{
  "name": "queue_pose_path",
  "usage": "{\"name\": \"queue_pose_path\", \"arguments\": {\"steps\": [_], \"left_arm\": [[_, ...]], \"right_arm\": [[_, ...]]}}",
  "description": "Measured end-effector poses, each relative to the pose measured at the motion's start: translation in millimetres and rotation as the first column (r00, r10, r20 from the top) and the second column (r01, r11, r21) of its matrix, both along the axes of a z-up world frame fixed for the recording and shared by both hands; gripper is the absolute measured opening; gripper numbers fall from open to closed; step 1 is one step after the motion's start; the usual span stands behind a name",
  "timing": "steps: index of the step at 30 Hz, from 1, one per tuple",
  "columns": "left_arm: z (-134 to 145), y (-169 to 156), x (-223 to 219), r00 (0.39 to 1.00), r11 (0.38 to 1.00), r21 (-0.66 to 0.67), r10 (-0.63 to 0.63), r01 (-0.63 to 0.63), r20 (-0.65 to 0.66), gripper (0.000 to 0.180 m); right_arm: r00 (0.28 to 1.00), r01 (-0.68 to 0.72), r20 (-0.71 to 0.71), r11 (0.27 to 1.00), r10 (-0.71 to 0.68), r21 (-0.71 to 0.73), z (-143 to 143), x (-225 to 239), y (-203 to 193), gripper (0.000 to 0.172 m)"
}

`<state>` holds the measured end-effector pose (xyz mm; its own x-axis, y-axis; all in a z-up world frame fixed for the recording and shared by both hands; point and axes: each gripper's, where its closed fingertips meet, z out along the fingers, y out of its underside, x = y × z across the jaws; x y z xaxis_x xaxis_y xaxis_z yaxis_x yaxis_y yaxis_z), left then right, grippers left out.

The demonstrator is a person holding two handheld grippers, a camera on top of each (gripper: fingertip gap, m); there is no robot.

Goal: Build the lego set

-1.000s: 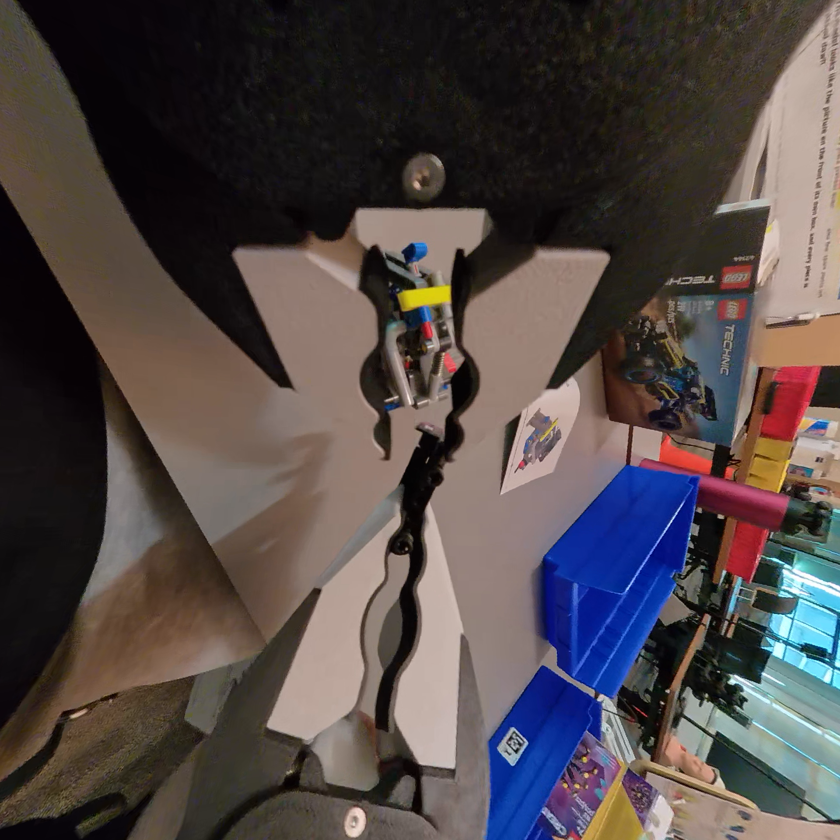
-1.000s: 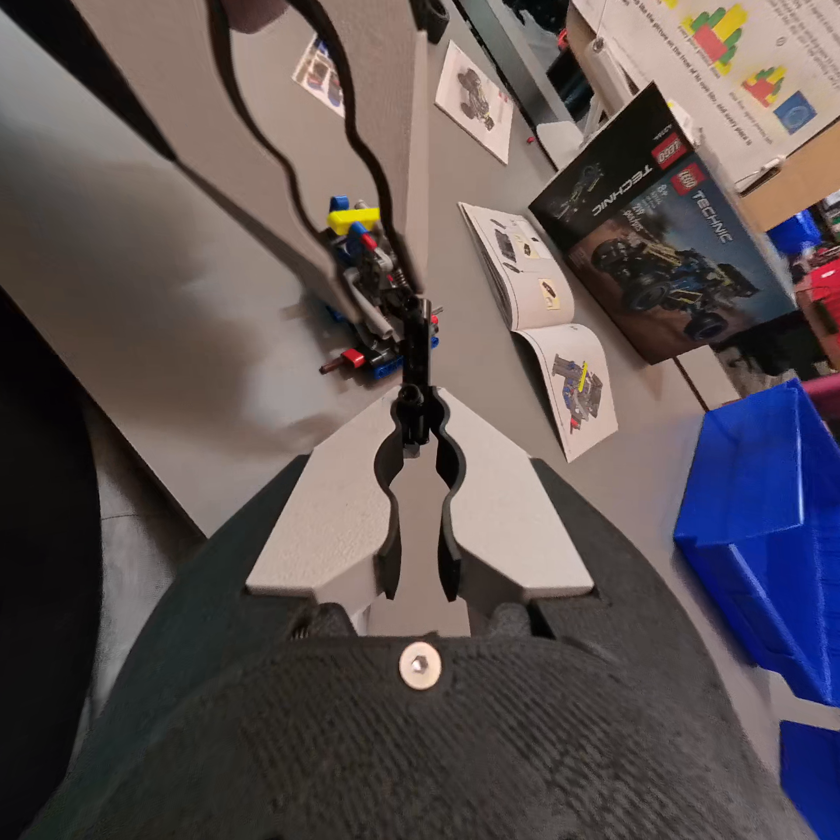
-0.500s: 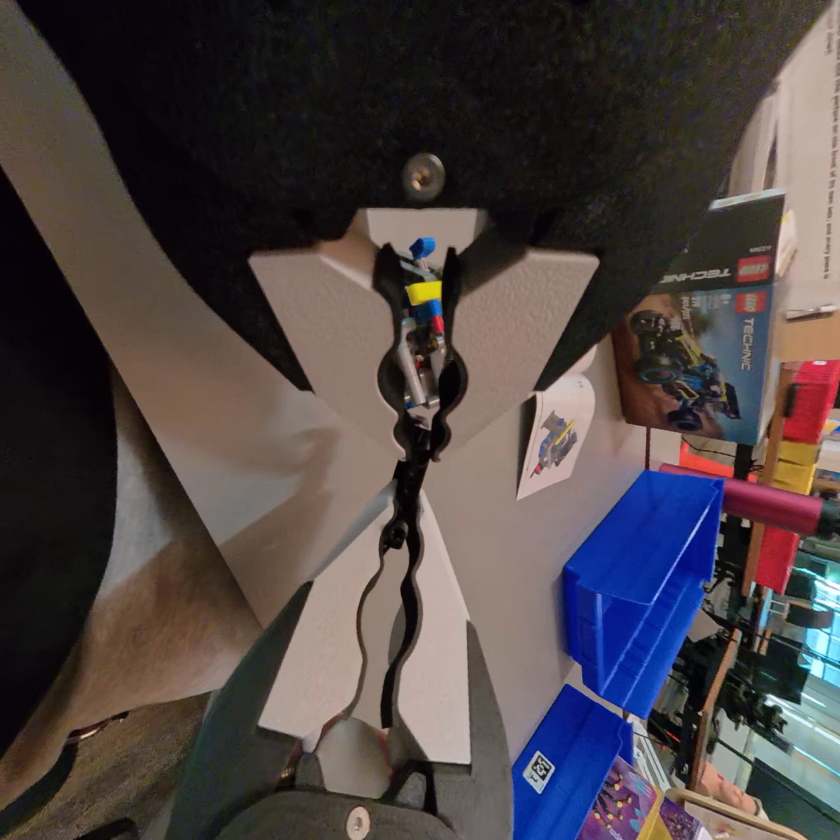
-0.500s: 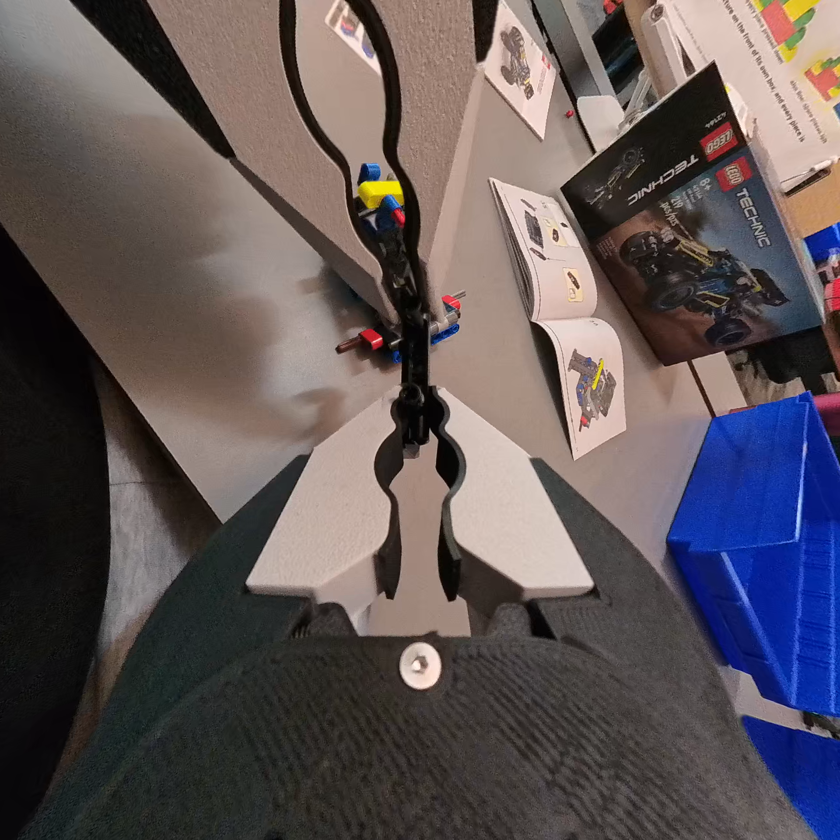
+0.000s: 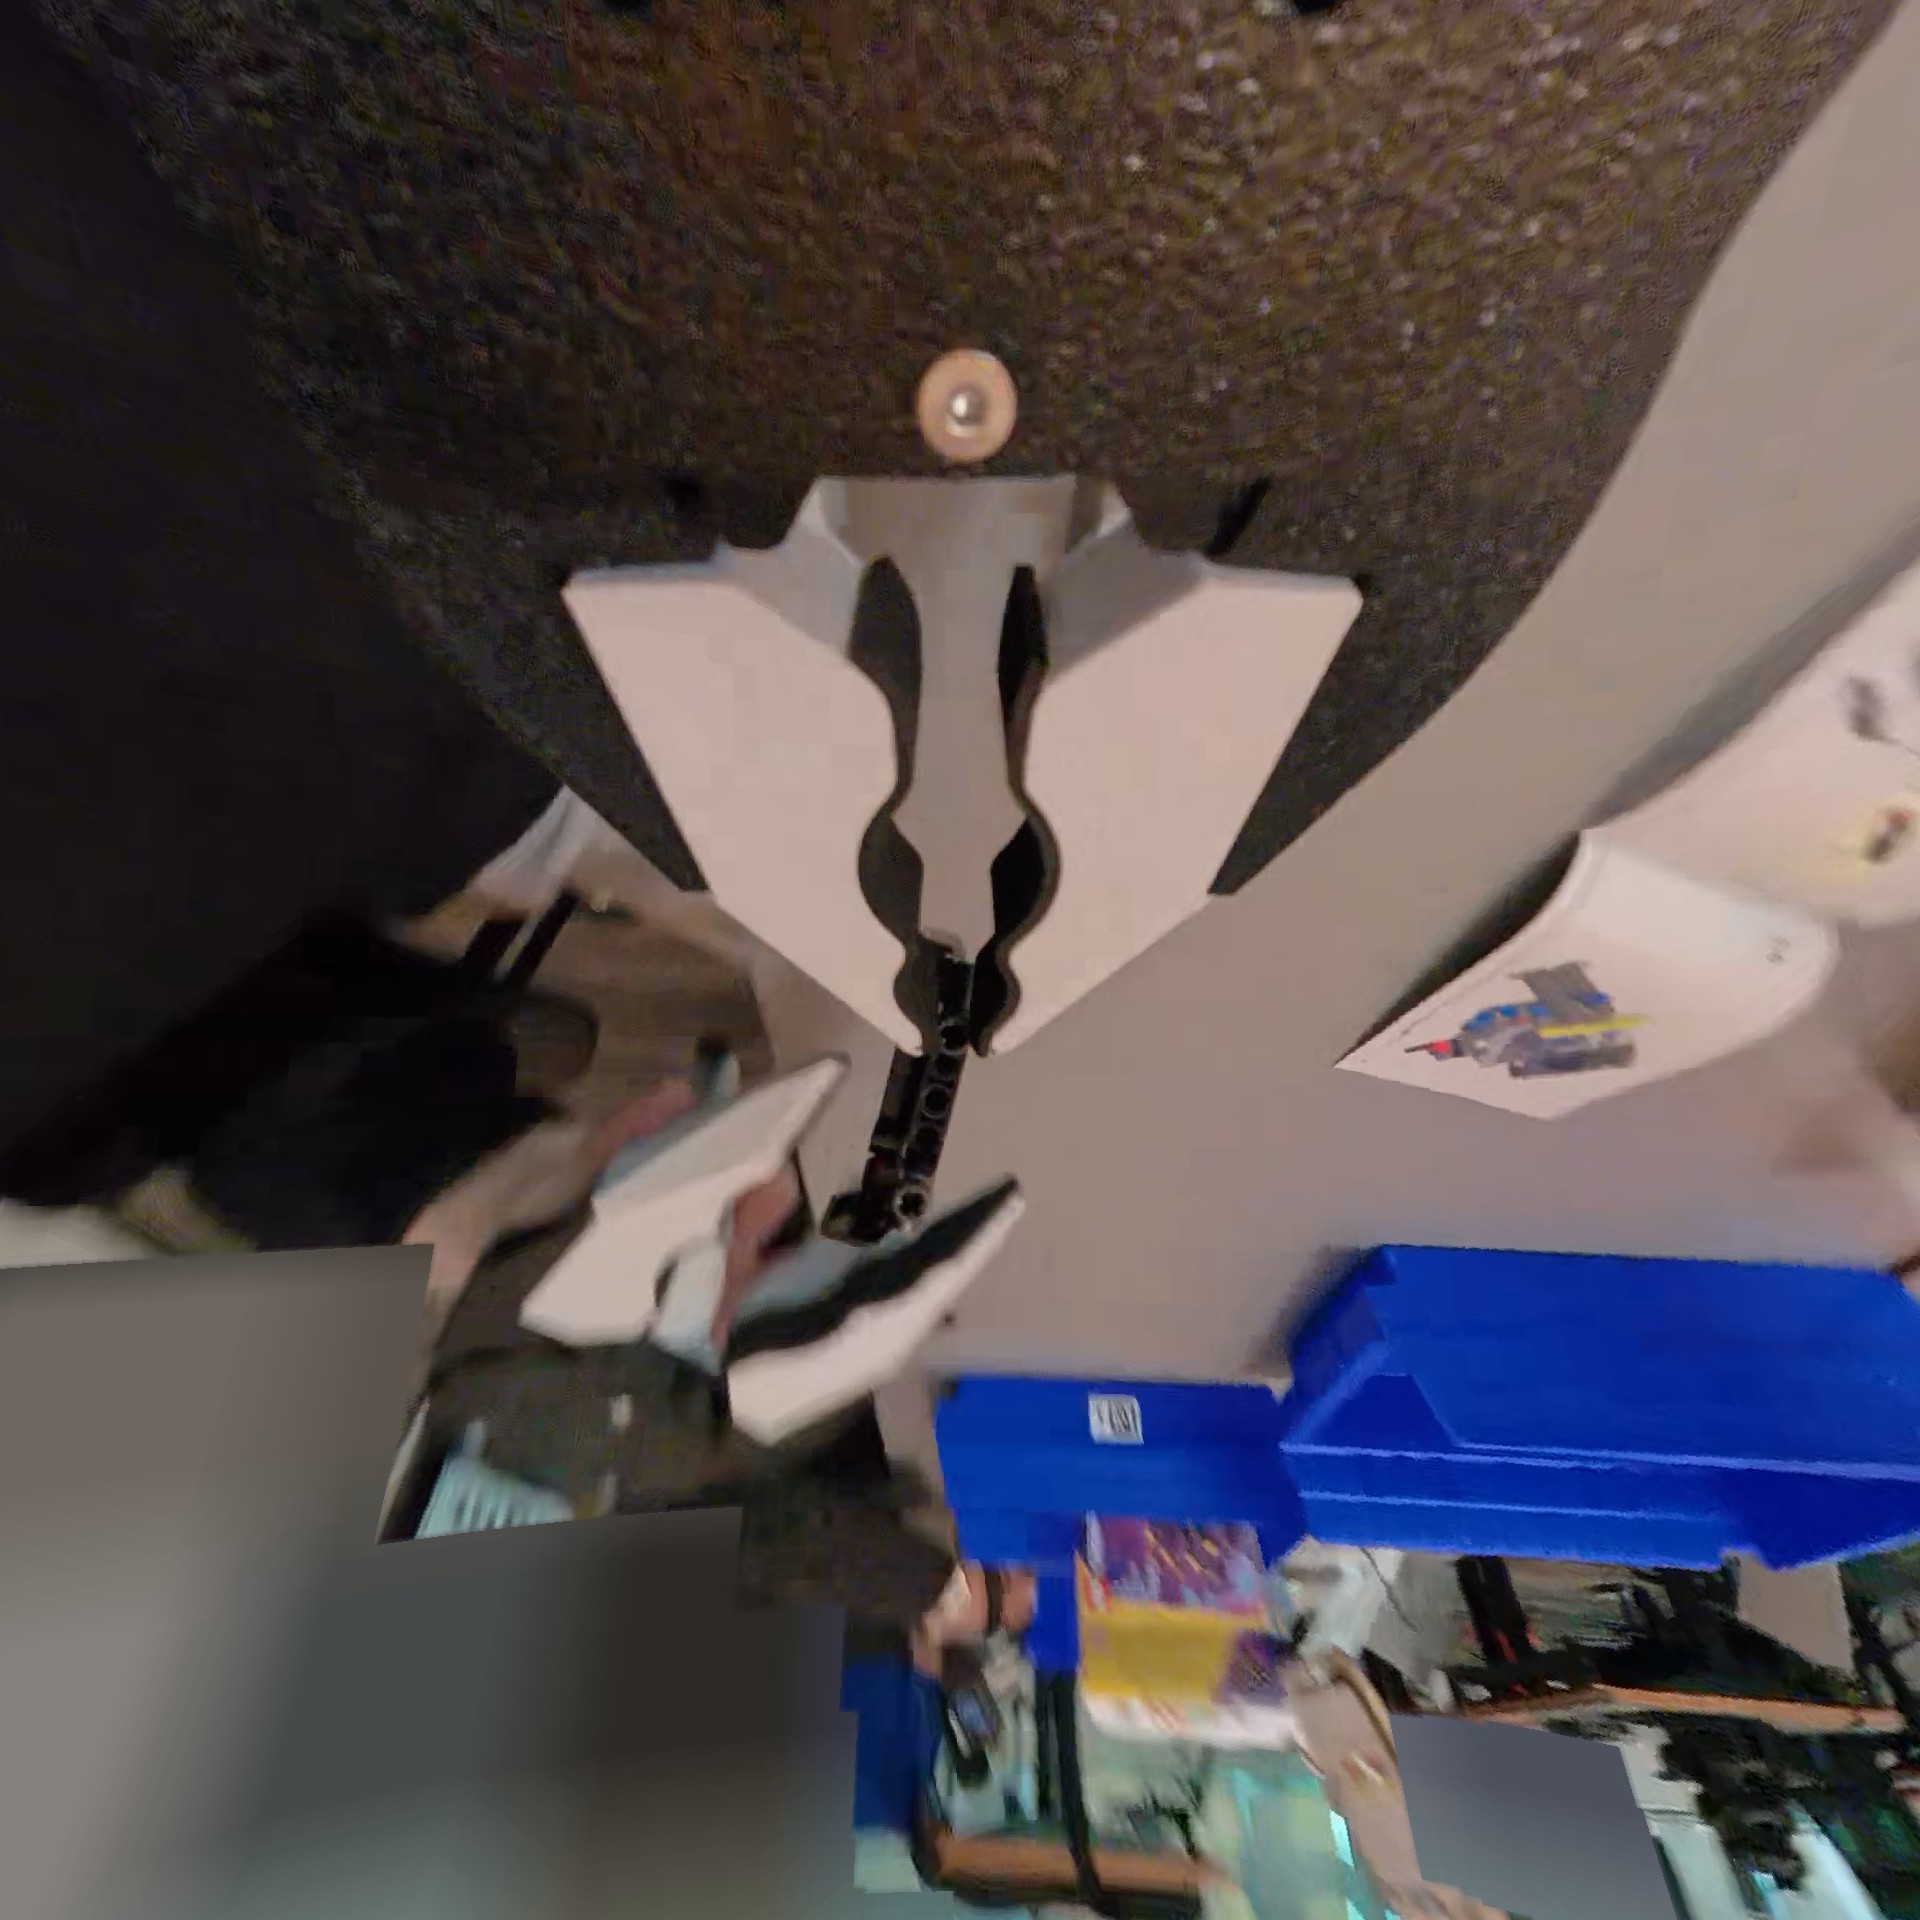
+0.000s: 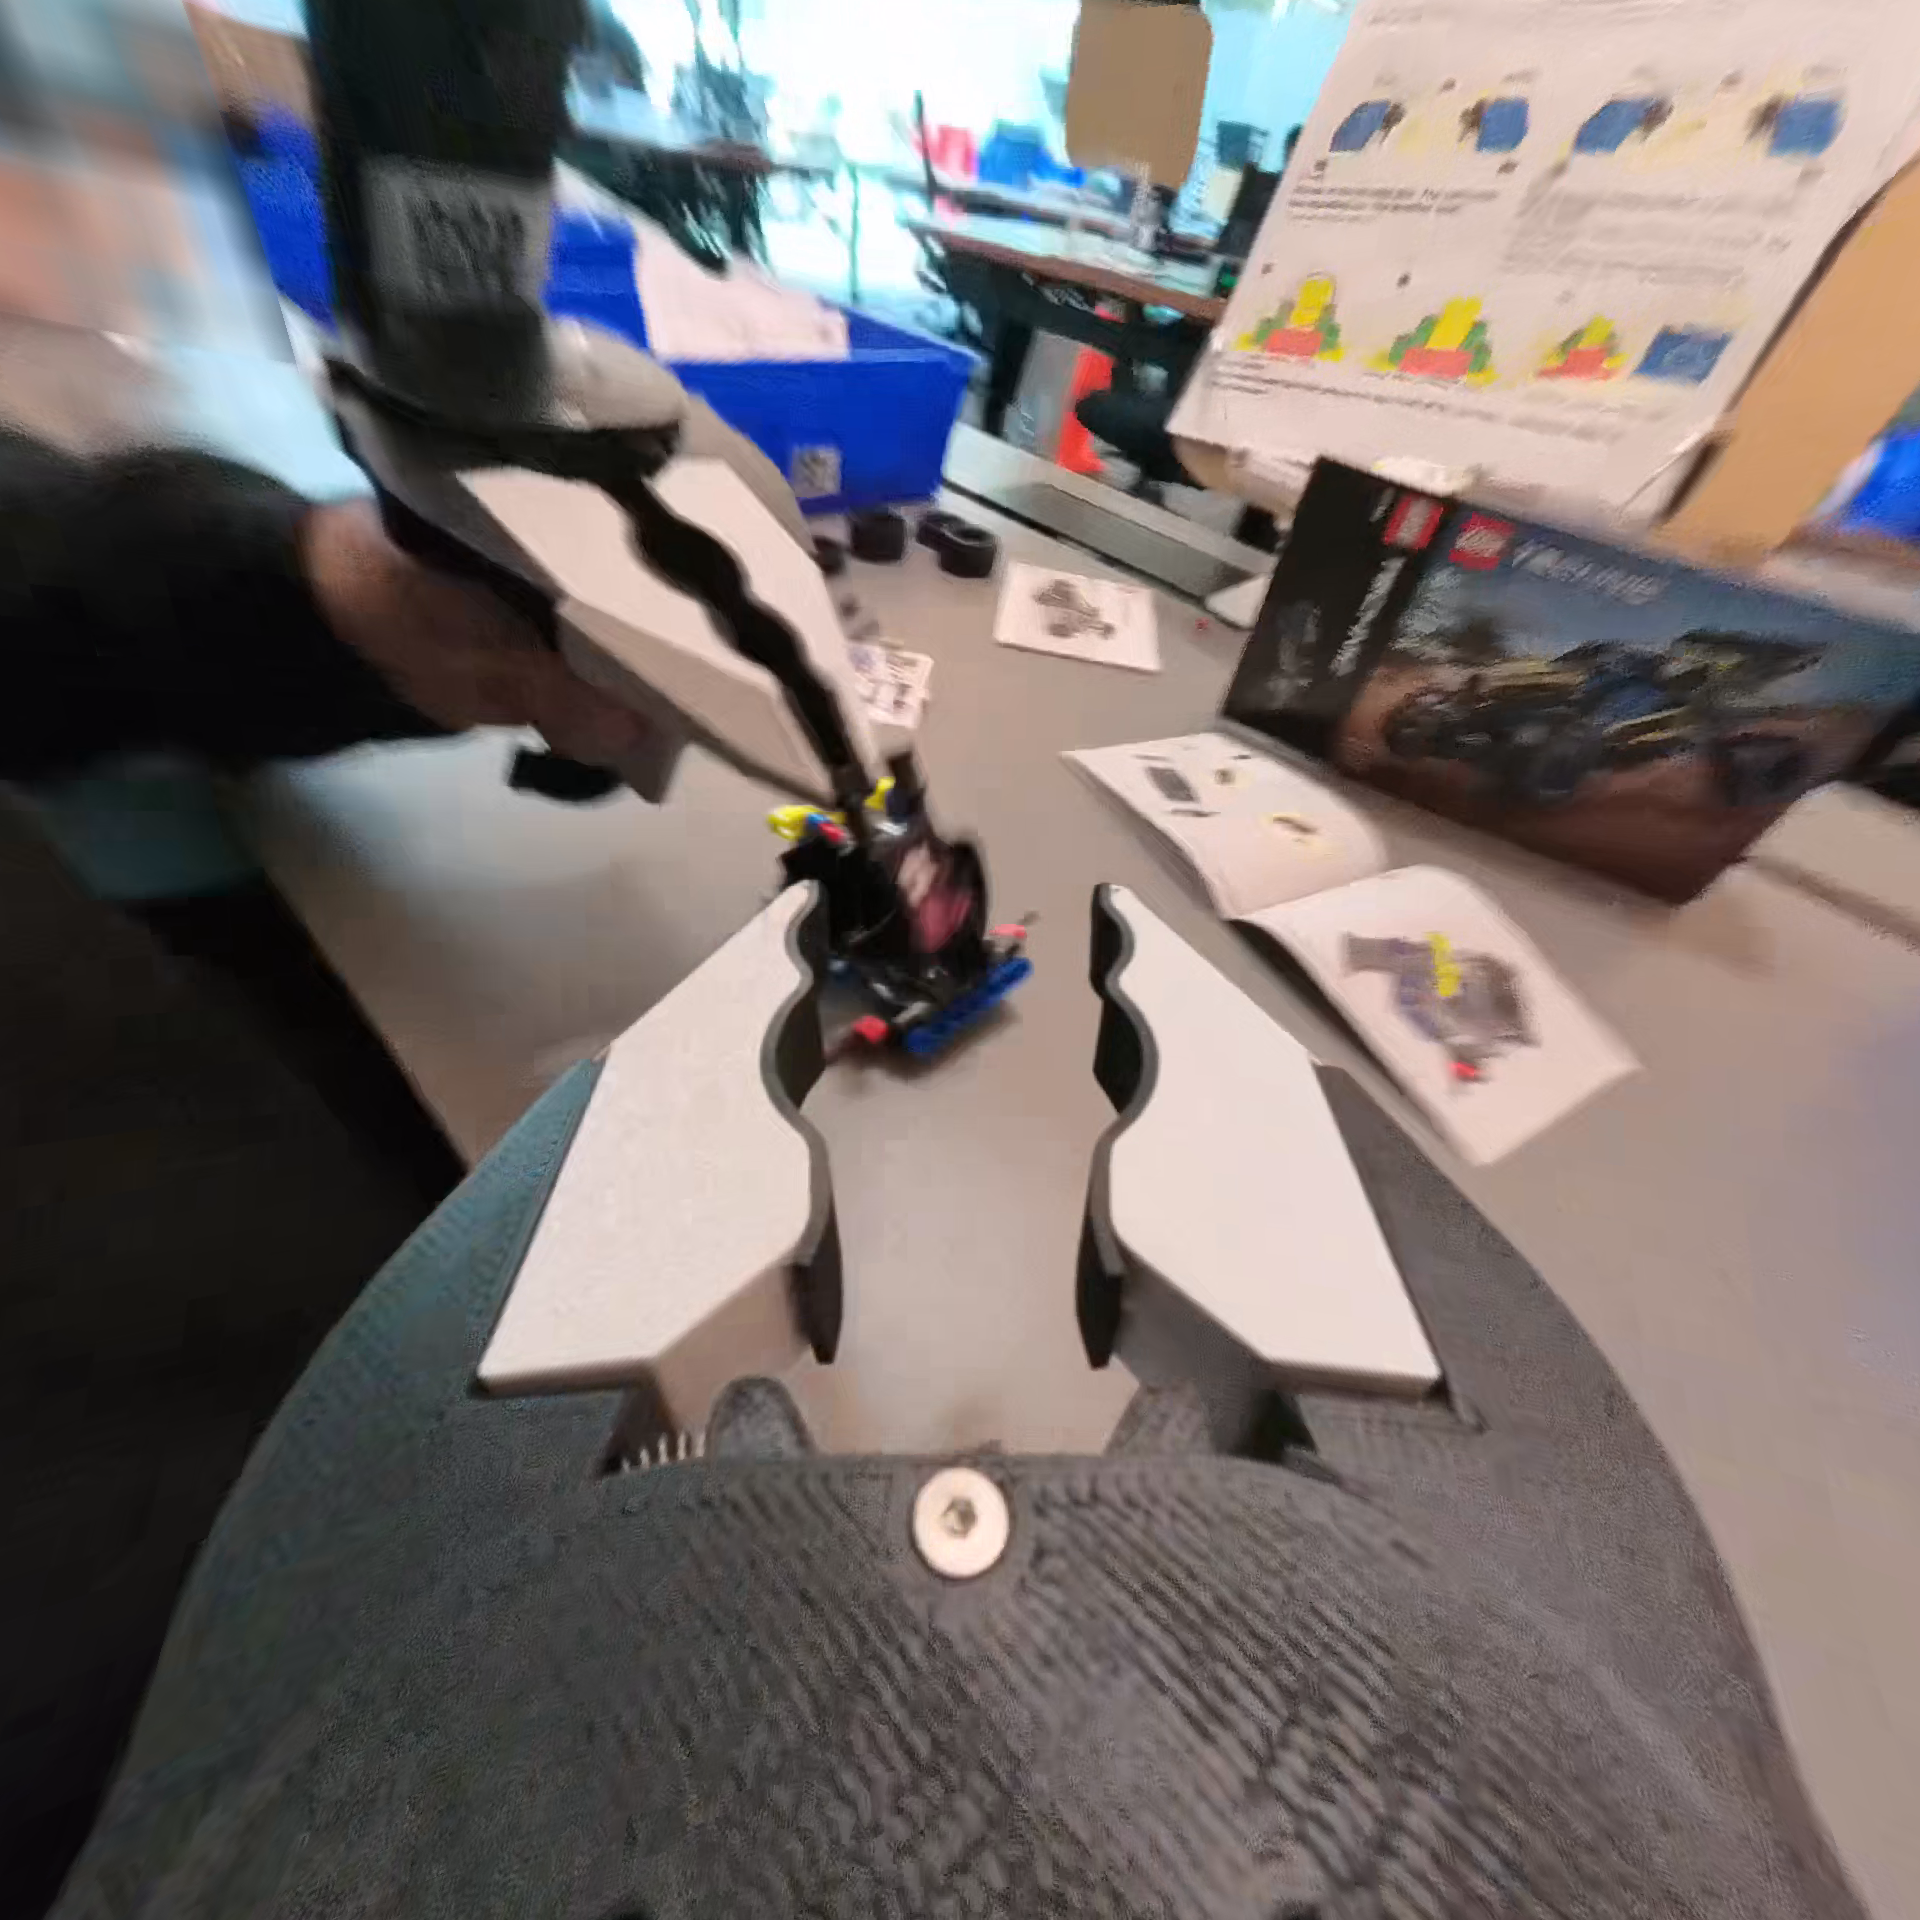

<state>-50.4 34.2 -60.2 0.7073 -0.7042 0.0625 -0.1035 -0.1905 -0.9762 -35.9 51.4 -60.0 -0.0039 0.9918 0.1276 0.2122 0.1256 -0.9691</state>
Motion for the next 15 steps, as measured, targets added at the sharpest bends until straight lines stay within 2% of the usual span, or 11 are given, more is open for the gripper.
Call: {"name": "queue_pose_path", "arguments": {"steps": [2, 3, 6, 8, 10, 12, 15], "left_arm": [[0.9, 6.0, -10.9, 0.987, 0.997, -0.059, 0.049, -0.041, 0.150, 0.003], [1.4, 6.9, -14.7, 0.976, 0.996, -0.072, 0.062, -0.048, 0.210, 0.003], [3.6, 1.0, -9.6, 0.922, 0.994, -0.112, 0.030, 0.015, 0.385, 0.003], [2.6, 0.6, -8.0, 0.893, 0.992, -0.121, 0.035, 0.022, 0.448, 0.003], [-1.1, 0.6, -7.2, 0.882, 0.991, -0.132, 0.036, 0.029, 0.470, 0.003], [-4.3, 0.7, -9.3, 0.874, 0.991, -0.134, 0.044, 0.024, 0.484, 0.003], [-12.6, 0.4, -10.7, 0.889, 0.989, -0.145, 0.054, 0.014, 0.455, 0.003]], "right_arm": [[0.997, -0.070, -0.050, 0.985, 0.063, -0.159, -4.5, 2.0, -4.8, 0.058], [0.995, -0.063, -0.088, 0.977, 0.046, -0.206, -3.7, 2.4, -2.0, 0.055], [0.971, -0.127, -0.237, 0.910, 0.032, -0.395, 5.4, -3.9, -5.3, 0.037], [0.966, -0.166, -0.255, 0.841, 0.035, -0.515, -2.2, -13.8, -10.8, 0.027], [0.966, -0.196, -0.250, 0.804, 0.060, -0.561, -12.1, -20.7, -18.3, 0.009], [0.961, -0.183, -0.274, 0.802, 0.025, -0.568, -12.9, -22.6, -15.5, 0.008], [0.966, -0.147, -0.259, 0.837, 0.007, -0.528, -15.8, -23.2, -11.4, 0.007]]}}
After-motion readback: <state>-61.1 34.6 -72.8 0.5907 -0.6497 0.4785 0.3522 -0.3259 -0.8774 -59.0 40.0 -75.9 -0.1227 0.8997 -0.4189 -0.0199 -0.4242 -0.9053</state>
